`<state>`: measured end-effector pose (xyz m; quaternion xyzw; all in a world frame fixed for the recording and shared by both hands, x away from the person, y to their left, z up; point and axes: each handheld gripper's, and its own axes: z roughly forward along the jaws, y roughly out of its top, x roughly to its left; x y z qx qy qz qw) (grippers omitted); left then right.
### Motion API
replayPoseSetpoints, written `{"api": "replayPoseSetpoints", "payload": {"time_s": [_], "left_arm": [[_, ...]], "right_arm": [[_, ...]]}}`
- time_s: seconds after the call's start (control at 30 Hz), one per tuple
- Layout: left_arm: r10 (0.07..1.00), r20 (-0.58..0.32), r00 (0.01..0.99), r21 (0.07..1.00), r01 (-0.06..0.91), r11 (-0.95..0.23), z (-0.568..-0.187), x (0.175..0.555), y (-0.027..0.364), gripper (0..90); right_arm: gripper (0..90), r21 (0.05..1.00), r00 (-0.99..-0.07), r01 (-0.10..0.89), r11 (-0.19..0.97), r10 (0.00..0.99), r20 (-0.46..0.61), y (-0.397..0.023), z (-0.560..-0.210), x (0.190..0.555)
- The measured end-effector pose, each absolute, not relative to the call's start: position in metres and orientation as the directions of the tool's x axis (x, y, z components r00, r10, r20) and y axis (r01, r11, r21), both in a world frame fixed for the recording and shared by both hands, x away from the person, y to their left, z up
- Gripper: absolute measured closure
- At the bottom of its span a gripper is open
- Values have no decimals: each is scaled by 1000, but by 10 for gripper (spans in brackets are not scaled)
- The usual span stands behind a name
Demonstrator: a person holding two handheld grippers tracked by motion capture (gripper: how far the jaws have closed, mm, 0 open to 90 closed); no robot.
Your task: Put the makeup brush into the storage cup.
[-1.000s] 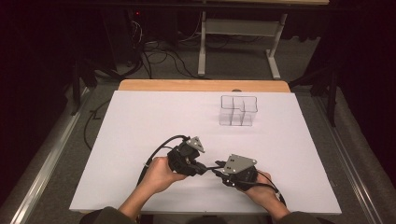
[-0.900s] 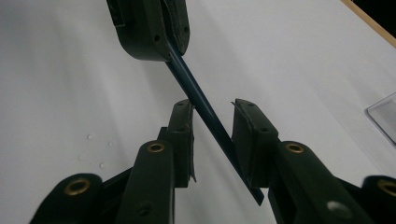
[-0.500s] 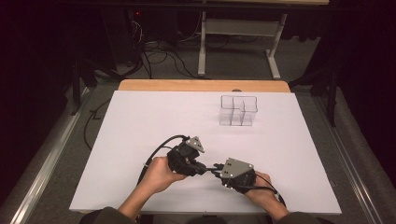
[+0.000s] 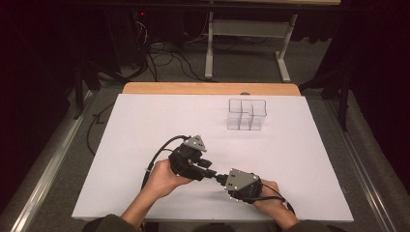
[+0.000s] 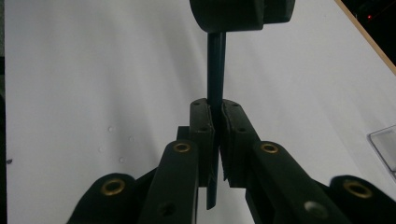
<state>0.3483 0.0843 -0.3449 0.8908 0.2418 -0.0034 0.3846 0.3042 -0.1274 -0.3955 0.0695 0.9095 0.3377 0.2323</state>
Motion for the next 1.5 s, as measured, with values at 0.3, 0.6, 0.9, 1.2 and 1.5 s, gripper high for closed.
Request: {"api": "replayPoseSetpoints", "payload": {"time_s": [0.3, 0.6, 0.9, 1.2, 1.5], "left_arm": [[469, -148, 871, 749, 408, -522, -339, 345, 91, 354], [468, -115, 876, 778, 373, -506, -336, 342, 94, 288], [488, -113, 866, 791, 375, -483, -334, 342, 98, 244], [499, -104, 860, 796, 373, -478, -332, 341, 100, 230], [517, -91, 851, 808, 366, -462, -330, 337, 104, 249]], "right_arm": [[863, 656, -886, 7, 755, 309, -347, -130, -395, 308], [862, 674, -886, 39, 738, 337, -318, -134, -392, 313], [862, 706, -888, 85, 703, 375, -267, -141, -389, 318], [862, 729, -887, 114, 675, 400, -232, -147, -387, 322], [862, 745, -879, 144, 651, 430, -205, -153, -384, 324]]}}
